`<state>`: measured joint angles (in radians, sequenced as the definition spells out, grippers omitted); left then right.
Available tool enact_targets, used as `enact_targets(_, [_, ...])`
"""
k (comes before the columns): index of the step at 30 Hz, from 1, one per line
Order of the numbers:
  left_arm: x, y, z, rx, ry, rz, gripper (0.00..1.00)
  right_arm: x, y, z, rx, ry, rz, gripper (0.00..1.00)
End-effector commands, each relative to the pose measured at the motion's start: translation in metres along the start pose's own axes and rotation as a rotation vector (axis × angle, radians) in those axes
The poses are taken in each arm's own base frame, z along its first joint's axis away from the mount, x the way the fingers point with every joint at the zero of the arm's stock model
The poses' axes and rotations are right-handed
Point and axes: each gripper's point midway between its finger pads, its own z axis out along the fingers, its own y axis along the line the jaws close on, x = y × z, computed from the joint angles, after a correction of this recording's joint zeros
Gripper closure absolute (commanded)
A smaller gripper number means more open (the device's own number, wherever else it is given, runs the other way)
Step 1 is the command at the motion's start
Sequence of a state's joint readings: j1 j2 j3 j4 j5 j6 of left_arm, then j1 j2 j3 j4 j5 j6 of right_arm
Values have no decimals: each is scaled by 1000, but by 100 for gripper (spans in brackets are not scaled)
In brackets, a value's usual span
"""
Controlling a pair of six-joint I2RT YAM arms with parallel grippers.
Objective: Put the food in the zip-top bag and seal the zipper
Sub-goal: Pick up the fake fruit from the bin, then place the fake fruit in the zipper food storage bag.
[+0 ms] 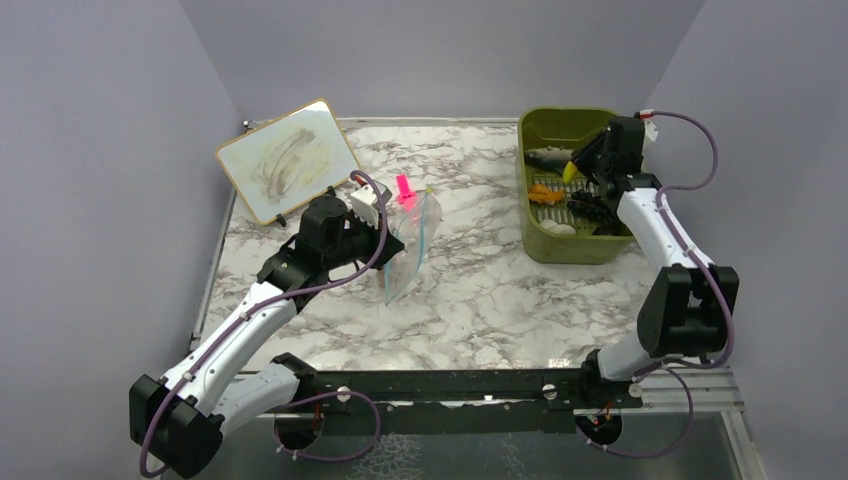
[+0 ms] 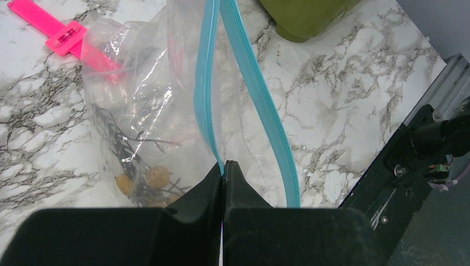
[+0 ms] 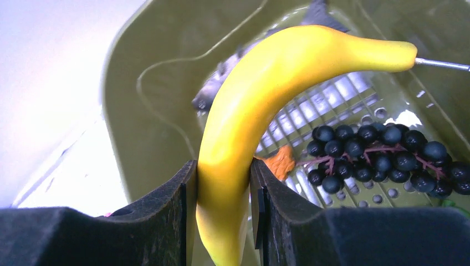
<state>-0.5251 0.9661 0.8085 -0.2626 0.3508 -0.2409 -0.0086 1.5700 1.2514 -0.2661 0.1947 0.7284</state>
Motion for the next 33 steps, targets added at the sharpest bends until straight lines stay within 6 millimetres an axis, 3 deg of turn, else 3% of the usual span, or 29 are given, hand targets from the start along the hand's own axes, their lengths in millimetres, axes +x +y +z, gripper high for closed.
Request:
enact_targets(1, [-3,1,-1,-7,-22,4,100,-7,33,-38,-247,-13,-113,88])
enact_targets(15, [-3,6,3,-31,-19,-5,100,68,80,-157,-659,154,-353,89])
enact_targets(22, [-5,-7,11,50,-35,-51,100,129,113,-229,-1014,343,-472,88])
enact_targets(27, [-10,-10,16,76,-73,-79,100,164,113,-282,-1243,488,-524,88])
enact_targets(33, [-5,-9,23,81,-55,-100,100,189,94,-341,-1509,644,-514,88])
